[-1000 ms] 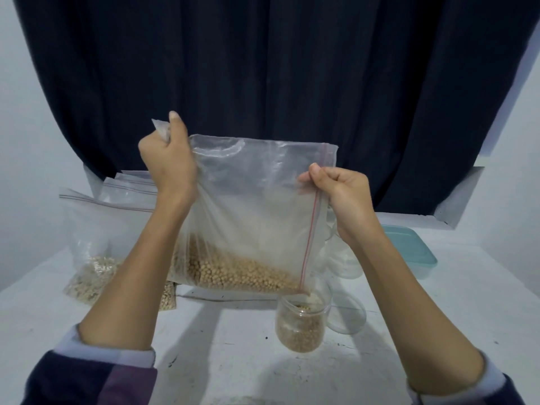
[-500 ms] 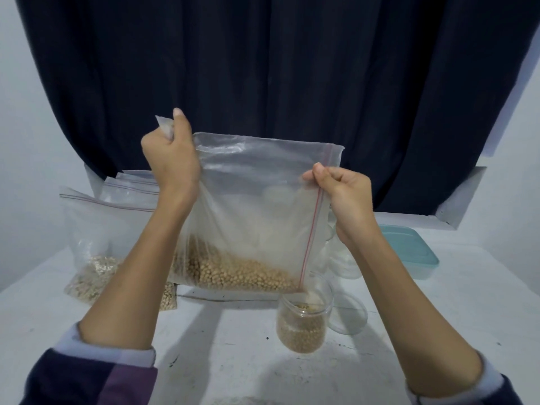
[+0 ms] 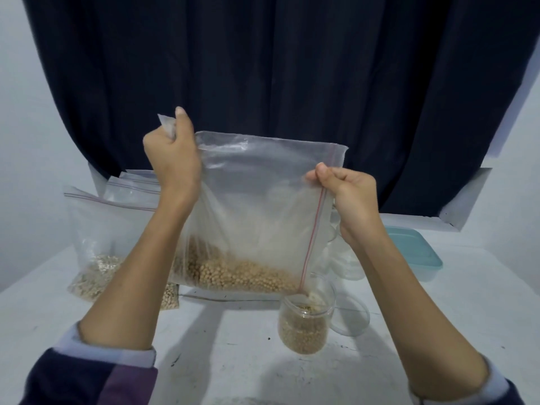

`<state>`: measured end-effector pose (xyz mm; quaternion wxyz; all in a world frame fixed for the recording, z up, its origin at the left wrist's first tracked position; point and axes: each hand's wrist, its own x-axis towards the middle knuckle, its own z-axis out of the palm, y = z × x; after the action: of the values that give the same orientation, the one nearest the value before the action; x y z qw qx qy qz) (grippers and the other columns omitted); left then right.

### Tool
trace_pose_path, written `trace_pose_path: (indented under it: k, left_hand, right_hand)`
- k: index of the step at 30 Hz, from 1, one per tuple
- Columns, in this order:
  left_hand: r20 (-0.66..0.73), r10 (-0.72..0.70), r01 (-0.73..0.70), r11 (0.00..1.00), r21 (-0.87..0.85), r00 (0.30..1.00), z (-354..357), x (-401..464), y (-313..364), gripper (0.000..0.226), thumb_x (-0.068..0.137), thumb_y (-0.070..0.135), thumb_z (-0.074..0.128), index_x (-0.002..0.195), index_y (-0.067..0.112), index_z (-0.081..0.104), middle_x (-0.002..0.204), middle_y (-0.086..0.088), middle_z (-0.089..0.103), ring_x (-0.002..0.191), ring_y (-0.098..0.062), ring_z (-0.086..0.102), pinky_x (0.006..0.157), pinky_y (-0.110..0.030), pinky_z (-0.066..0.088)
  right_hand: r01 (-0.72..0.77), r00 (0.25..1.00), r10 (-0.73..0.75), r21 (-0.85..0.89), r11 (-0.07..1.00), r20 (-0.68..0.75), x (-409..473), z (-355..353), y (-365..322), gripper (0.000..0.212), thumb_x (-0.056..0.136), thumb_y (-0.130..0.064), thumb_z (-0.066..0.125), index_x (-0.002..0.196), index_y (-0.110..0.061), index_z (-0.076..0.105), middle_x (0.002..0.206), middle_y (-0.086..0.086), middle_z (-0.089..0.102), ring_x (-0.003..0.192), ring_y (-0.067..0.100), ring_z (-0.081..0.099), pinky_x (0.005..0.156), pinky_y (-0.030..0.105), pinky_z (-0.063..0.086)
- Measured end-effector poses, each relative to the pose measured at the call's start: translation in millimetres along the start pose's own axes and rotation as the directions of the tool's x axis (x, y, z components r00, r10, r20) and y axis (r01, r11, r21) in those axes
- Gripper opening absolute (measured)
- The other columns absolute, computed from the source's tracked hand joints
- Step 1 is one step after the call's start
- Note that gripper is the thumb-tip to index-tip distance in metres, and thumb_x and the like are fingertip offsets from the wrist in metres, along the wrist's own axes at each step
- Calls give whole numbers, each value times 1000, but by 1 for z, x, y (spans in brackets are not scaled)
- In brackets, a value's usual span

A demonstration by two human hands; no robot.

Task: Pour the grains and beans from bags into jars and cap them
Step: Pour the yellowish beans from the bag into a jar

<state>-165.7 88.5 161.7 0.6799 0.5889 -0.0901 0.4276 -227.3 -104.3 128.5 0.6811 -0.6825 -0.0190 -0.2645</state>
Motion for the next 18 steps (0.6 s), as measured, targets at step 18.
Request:
trace_pose_path:
  k: [18]
  left_hand:
    - [34, 26, -26, 1000, 2, 999, -2, 2, 4, 55, 98, 17, 46, 50, 20, 19, 33, 14, 23, 35, -5, 21, 43, -18, 19]
  right_hand:
    - [11, 1000, -11, -3, 1000, 15, 4, -4, 2, 20, 93, -15, 60, 78, -9, 73, 71, -3, 72, 73, 6, 67, 89, 25, 51]
